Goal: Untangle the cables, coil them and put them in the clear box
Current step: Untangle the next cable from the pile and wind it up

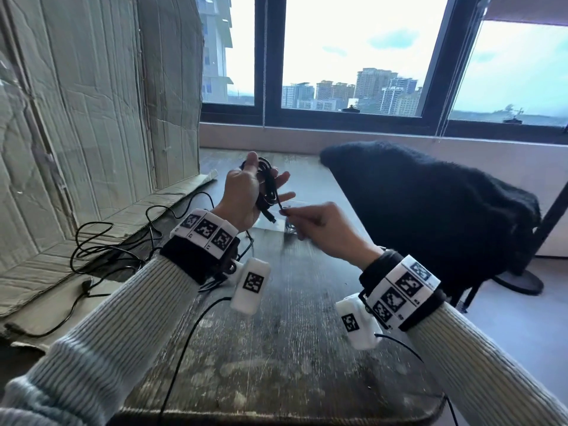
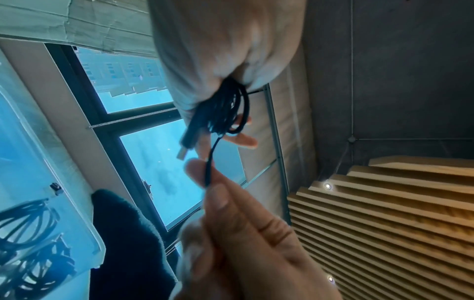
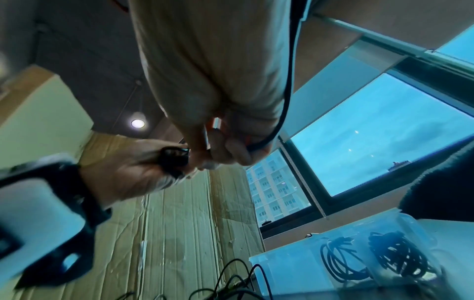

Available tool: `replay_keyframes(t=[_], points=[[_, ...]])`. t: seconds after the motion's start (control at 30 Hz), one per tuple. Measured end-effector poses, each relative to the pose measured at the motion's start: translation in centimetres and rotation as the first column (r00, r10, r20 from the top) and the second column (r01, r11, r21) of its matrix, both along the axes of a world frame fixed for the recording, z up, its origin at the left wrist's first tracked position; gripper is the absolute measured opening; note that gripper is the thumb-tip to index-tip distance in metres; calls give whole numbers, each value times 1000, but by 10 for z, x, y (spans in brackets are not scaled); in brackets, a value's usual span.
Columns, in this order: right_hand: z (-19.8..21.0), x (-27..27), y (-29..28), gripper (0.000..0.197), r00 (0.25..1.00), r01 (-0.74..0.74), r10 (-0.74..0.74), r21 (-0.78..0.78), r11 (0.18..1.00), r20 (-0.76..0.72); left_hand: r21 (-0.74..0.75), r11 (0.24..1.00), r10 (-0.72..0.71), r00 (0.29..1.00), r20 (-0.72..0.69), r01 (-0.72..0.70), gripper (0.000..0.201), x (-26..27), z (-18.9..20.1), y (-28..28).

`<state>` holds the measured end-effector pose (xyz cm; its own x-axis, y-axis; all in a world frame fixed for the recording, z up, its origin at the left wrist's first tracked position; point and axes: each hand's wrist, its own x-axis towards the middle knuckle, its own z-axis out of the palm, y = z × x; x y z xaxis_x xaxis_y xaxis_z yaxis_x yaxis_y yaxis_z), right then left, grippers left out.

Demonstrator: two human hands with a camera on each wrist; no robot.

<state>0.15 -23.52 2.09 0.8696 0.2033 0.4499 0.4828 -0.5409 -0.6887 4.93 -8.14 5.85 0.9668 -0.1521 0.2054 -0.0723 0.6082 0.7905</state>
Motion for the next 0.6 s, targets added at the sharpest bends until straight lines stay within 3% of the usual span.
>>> replay_keyframes(t=[0.1, 0.17, 0.27, 0.37, 0.43, 0.5, 0.6], points=[[-5, -2, 7, 31, 999, -49, 45, -209, 977, -25, -18, 999, 39, 998, -46, -40, 26, 3, 2, 3], [-6, -8, 11, 31, 996, -86, 68, -343, 936, -63, 134, 978, 159, 987, 27, -162, 29, 3, 1, 6], [4, -21, 18, 27, 996, -75, 86, -485, 871, -1, 474, 801, 237, 920, 311, -367, 40, 9, -11, 5], [18, -29, 24, 22, 974, 16, 103, -517, 856, 201, 682, 579, 18, 844, 537, -446, 57, 12, -24, 6], [28, -30, 23, 14, 946, 41, 106, -438, 898, 306, 773, 474, -124, 837, 532, -421, 65, 8, -27, 8], [36, -31, 19, 7, 942, 50, 66, -332, 942, 329, 811, 481, -197, 861, 469, -332, 81, 1, -27, 7], [44, -28, 14, 4, 962, 66, -2, -224, 972, 271, 813, 563, -304, 878, 370, -148, 87, -15, -25, 2]])
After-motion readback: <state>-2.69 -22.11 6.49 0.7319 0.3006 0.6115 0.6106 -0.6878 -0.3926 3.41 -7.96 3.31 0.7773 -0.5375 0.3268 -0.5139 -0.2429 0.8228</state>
